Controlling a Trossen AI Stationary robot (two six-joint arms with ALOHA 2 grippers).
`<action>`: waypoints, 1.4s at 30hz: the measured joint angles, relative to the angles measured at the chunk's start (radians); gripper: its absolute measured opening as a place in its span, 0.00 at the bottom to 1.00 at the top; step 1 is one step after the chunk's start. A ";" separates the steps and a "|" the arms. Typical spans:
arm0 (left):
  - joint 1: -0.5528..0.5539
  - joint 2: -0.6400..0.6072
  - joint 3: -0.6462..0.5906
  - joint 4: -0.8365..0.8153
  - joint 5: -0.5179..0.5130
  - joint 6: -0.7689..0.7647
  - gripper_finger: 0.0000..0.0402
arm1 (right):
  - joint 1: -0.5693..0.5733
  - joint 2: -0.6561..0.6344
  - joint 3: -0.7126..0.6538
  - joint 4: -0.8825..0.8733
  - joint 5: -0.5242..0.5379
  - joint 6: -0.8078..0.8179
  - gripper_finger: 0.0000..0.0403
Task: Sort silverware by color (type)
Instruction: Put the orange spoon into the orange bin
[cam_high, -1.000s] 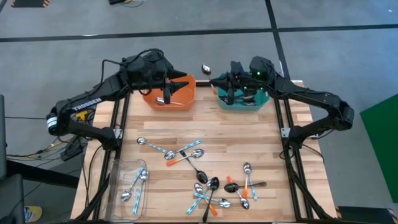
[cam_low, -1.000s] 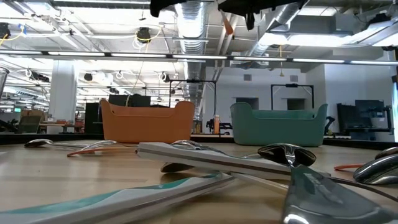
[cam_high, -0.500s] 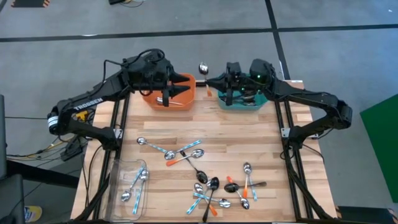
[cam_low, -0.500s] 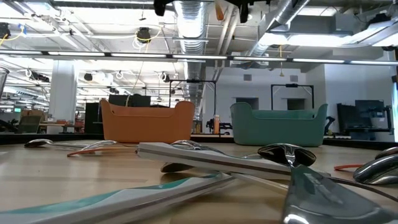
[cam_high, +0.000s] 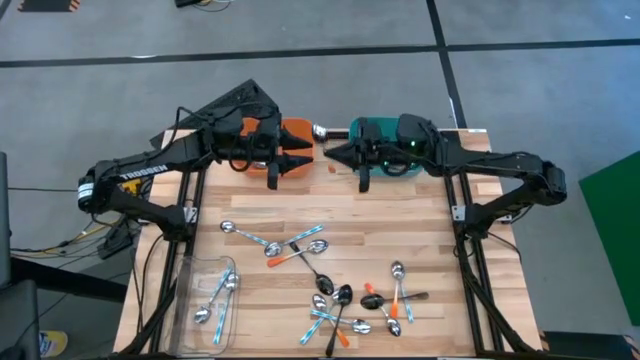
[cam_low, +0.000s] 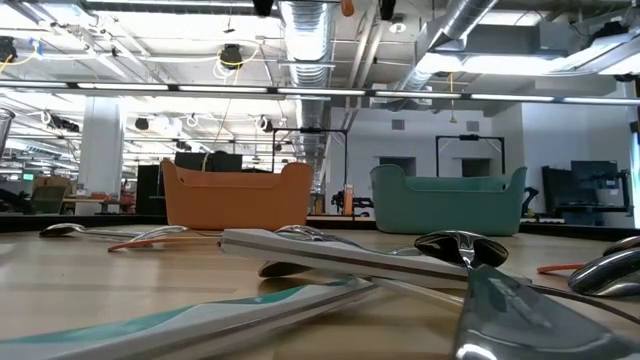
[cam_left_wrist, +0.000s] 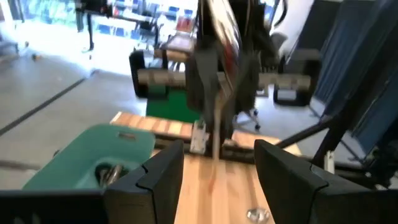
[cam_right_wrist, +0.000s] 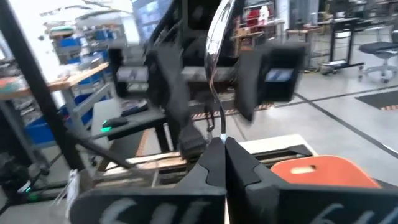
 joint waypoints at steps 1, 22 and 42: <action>-0.008 -0.001 0.000 0.021 -0.001 -0.002 0.46 | 0.013 0.005 0.000 0.001 0.007 -0.003 0.02; -0.015 -0.002 0.000 0.197 0.034 0.084 0.03 | 0.050 0.020 0.000 0.011 0.024 -0.036 0.03; 0.363 -0.013 -0.216 -0.024 -0.384 -0.331 0.00 | -0.053 0.019 0.001 -0.296 0.294 0.113 0.25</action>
